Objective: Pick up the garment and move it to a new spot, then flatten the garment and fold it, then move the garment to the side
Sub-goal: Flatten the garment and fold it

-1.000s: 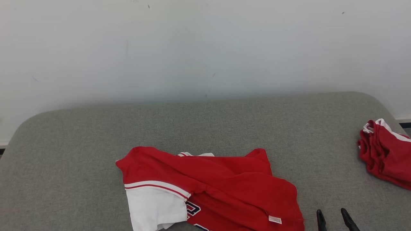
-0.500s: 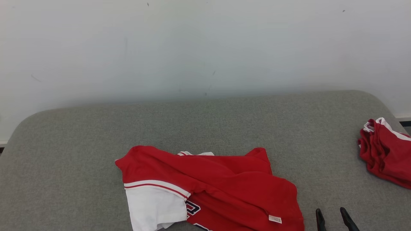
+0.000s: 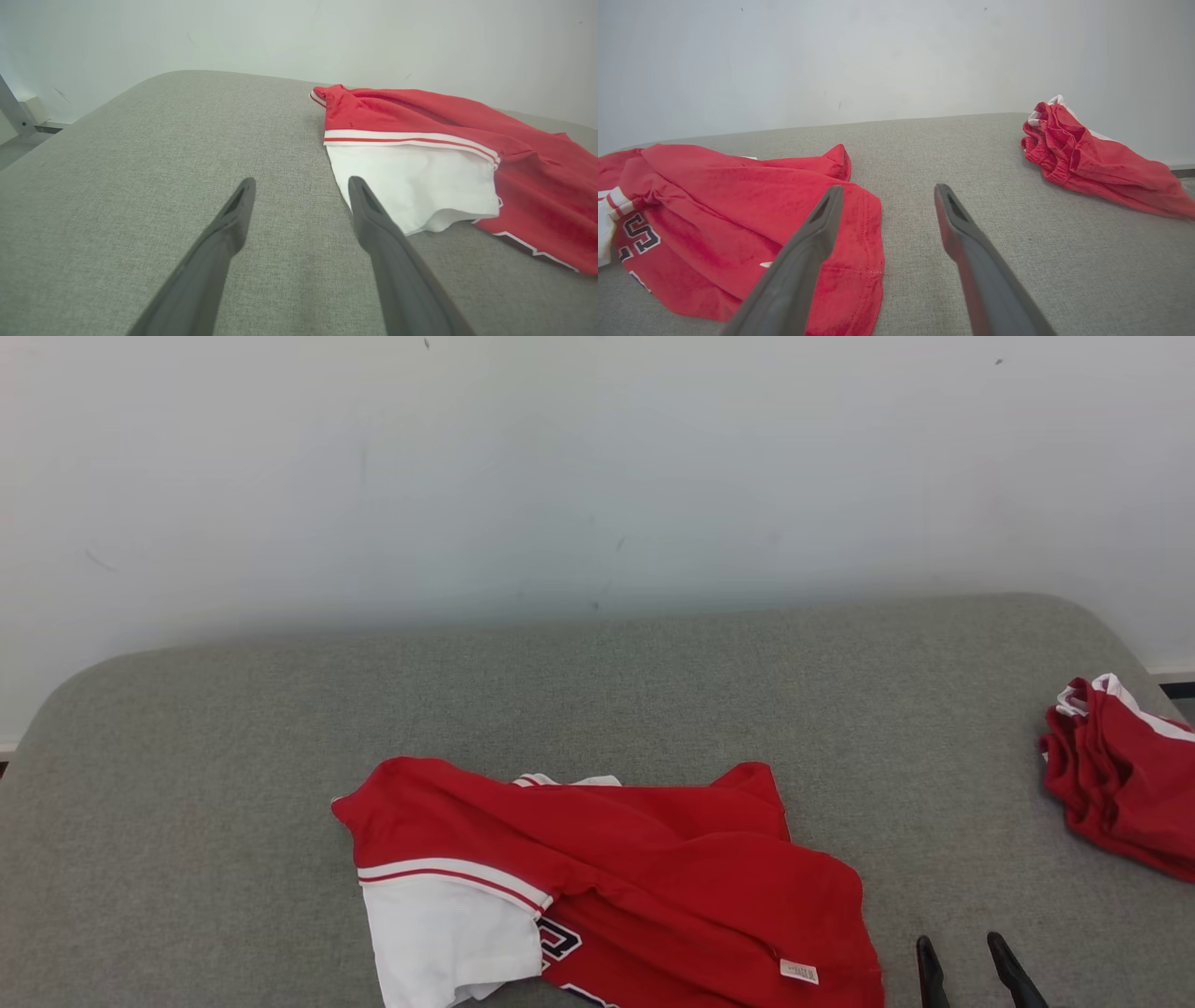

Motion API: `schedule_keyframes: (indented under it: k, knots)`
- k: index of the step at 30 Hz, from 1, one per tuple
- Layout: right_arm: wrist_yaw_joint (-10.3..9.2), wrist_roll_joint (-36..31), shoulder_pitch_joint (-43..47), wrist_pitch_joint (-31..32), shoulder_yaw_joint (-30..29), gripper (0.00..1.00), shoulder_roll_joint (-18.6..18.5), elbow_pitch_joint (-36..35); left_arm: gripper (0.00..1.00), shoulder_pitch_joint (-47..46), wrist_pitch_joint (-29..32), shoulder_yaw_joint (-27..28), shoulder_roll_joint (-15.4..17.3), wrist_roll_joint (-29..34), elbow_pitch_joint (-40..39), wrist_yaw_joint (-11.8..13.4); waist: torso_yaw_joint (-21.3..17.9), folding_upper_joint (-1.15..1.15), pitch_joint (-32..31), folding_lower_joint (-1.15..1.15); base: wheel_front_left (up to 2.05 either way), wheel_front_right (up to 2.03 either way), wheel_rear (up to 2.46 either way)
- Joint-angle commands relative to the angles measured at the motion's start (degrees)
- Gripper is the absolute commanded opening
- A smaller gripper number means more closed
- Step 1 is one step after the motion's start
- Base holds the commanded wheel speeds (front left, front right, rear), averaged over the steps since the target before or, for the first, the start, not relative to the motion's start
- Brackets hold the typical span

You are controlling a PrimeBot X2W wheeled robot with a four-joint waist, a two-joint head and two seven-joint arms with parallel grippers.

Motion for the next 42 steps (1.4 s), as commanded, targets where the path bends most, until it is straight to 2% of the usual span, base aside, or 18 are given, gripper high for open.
schedule_keyframes:
  k: [1,7,15,18,22,28,38,41,42]
  knots:
    - [-0.16,0.01,-0.64,0.01,0.08,1.00,-0.21,-0.22,1.00,-0.93,-0.16,-0.21,-0.13,0.28,0.03,-0.37,0.01,0.00,0.08,0.00,0.00,0.00,0.00]
    - [-0.16,1.53,-3.09,4.05,0.42,1.00,-1.59,0.04,1.00,-3.54,0.04,-3.11,-0.06,0.04,3.74,-0.62,-0.10,0.00,0.82,0.00,0.00,0.00,0.00]
    - [-0.16,3.84,-6.67,17.04,0.18,1.00,-2.60,3.16,1.00,-10.67,5.49,-7.63,0.73,-1.46,11.34,-0.90,-0.35,0.00,2.64,0.00,0.00,0.00,0.00]
    - [-0.16,4.11,-8.06,19.53,0.78,1.00,-2.74,4.27,1.00,-12.96,7.35,-7.93,0.62,-1.49,14.20,0.05,-0.54,0.00,3.45,0.00,0.00,0.00,0.00]
    - [-0.16,4.40,-9.41,21.90,1.90,1.00,-2.43,5.30,1.00,-14.91,8.28,-8.10,0.70,-1.27,16.62,0.63,-0.84,0.00,4.21,0.00,0.00,0.00,0.00]
    - [-0.16,3.77,-11.59,25.33,3.35,1.00,-1.61,7.43,1.00,-17.24,10.15,-7.73,0.73,-1.38,20.09,3.06,-1.32,0.00,5.78,0.00,0.00,0.00,0.00]
    - [-0.16,3.04,-13.94,28.61,3.11,1.00,-0.55,10.20,1.00,-18.56,11.41,-9.72,0.57,-2.31,23.88,1.88,-1.27,0.00,6.46,0.00,0.00,0.00,0.00]
    - [-0.16,2.76,-14.20,29.99,3.00,1.00,-0.52,11.05,0.48,-18.69,11.40,-10.43,0.43,-2.50,24.61,1.62,-1.18,0.00,6.61,0.00,0.00,0.00,0.00]
    - [-0.16,2.61,-14.49,30.11,2.95,1.00,-0.56,11.32,0.44,-18.80,11.37,-10.62,0.40,-2.55,24.80,1.53,-1.17,0.00,6.70,0.00,0.00,0.00,0.00]
